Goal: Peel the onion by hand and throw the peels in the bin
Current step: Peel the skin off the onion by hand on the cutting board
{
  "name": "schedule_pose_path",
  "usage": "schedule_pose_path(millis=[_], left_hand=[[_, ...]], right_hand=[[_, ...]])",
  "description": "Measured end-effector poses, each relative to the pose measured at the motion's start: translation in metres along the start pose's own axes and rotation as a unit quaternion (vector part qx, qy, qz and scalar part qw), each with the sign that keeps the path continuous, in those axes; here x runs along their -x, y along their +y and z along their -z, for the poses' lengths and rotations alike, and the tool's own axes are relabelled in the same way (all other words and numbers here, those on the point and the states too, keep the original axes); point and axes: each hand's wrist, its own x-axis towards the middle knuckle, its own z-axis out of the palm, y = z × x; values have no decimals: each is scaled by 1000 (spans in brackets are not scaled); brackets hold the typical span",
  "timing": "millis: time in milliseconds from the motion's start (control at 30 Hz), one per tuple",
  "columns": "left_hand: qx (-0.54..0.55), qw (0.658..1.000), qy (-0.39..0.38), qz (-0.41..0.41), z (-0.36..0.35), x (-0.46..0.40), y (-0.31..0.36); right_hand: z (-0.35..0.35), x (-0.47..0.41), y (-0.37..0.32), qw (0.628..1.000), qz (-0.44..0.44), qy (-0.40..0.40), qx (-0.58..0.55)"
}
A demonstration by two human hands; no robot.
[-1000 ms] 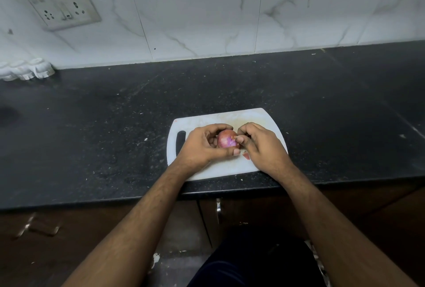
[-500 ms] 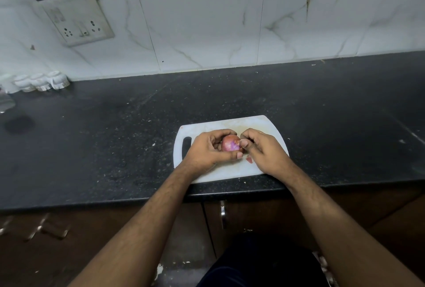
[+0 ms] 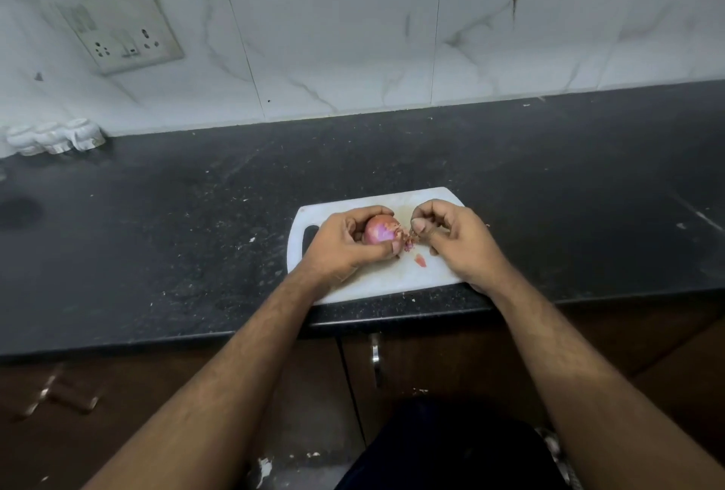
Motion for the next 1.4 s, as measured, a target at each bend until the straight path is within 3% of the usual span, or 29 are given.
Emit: schedule_pose_path(millis=[200, 533, 733, 967, 1400], left_hand=[[-4, 1000, 3, -6, -1, 1, 3], [-9, 1000, 6, 6, -1, 2, 5], [-40, 999, 22, -7, -3, 4, 9], [-57, 998, 3, -17, -4, 4, 6], [-78, 997, 11, -15, -3, 5, 9]], right_hand=[[-2, 1, -3, 996, 28, 15, 82], [-6, 5, -9, 1000, 2, 7, 7], [-4, 4, -5, 996, 3, 26, 79], [-8, 7, -15, 998, 35, 21, 50], [-7, 5, -8, 986, 71, 0, 153]])
